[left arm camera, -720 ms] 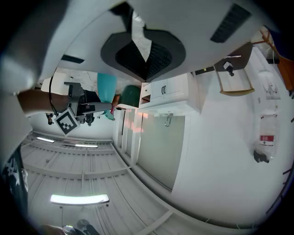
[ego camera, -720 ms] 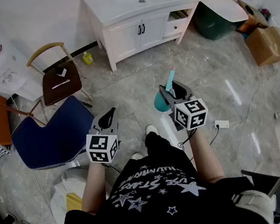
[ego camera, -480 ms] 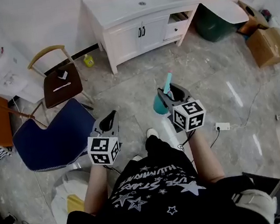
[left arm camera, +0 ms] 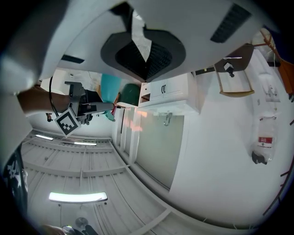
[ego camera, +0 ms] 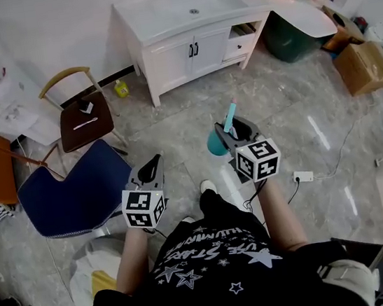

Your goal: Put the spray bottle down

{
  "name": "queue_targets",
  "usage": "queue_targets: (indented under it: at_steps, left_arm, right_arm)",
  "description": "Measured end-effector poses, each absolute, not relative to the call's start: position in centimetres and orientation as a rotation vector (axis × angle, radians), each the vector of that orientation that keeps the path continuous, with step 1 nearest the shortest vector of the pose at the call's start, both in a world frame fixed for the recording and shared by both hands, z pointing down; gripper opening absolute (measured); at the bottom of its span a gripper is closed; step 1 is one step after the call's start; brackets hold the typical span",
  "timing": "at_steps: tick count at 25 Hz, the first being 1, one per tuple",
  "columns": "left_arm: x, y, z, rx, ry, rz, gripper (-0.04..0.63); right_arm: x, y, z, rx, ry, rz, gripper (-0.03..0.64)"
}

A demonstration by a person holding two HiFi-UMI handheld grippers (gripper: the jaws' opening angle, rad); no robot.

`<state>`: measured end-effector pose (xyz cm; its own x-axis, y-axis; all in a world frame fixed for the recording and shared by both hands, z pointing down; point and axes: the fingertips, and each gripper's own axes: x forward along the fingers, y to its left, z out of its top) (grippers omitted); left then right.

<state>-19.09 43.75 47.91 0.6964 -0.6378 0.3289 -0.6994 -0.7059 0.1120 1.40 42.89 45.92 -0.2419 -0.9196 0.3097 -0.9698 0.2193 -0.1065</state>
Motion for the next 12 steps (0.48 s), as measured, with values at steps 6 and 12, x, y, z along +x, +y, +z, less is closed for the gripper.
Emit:
queue_targets:
  at_steps: [6,12]
  left_arm:
    - [-21.6,44.5,48.5,2.672,-1.069,0.402,0.015]
    - [-22.1,43.5,48.9,2.655,-1.084,0.418,0.015]
  right_arm:
    - [0.0,44.0,46.2,1.855,-2.315,0.426,0.172]
    - [0.6,42.4,46.2,1.872,-2.318,0.423,0.170]
